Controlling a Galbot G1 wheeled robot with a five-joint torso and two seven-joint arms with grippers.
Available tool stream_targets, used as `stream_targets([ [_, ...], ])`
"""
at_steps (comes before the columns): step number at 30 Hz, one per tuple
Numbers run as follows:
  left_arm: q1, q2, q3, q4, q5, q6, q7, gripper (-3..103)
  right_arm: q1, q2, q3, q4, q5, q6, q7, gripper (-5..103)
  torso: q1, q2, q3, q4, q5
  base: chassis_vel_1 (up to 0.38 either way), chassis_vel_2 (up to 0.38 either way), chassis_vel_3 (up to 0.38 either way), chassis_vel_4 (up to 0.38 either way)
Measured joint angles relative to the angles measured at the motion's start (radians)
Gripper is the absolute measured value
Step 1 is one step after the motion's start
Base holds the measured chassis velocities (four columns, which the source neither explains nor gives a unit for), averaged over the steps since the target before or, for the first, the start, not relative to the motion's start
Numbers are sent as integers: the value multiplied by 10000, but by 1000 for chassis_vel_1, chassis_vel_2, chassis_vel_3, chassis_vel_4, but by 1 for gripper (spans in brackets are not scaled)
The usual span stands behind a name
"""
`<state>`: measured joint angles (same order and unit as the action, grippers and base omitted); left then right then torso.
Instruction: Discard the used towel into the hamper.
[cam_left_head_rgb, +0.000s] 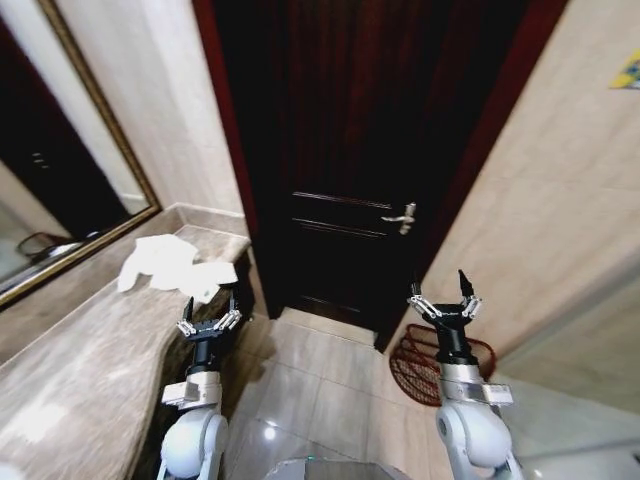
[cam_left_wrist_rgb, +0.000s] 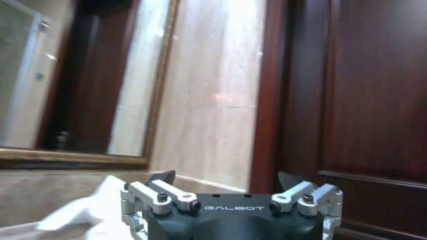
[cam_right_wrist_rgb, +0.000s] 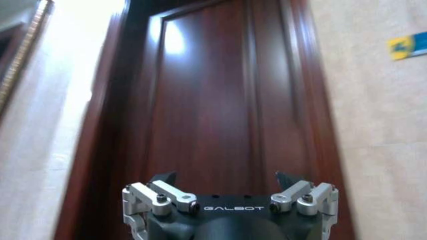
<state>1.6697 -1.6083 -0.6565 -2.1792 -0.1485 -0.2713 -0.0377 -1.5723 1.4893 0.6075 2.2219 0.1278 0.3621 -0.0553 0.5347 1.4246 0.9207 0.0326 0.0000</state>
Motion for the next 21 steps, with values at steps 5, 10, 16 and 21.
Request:
stream_targets([
  [5,-26,0,7,76,121,-59,-120,100,1,-40,-17,-43,109,11,-1,100,0,0,0,0,0,121,130,114,119],
  [10,-80,1,-22,181,369,-174,-247,100,-29,-52,-6,-19,148,26,-25,100,0,0,0,2,-1,113,112,92,90],
  [16,-252,2,22,301,560,-213,-608,100,-255,-40,78,227,74,-245,-395,100,0,0,0,-2,0,22,24,21,25],
  [21,-293,1,56,353,697,-259,-624,100,-338,-4,135,359,192,-343,-772,100,0,0,0,-2,0,0,0,0,0],
])
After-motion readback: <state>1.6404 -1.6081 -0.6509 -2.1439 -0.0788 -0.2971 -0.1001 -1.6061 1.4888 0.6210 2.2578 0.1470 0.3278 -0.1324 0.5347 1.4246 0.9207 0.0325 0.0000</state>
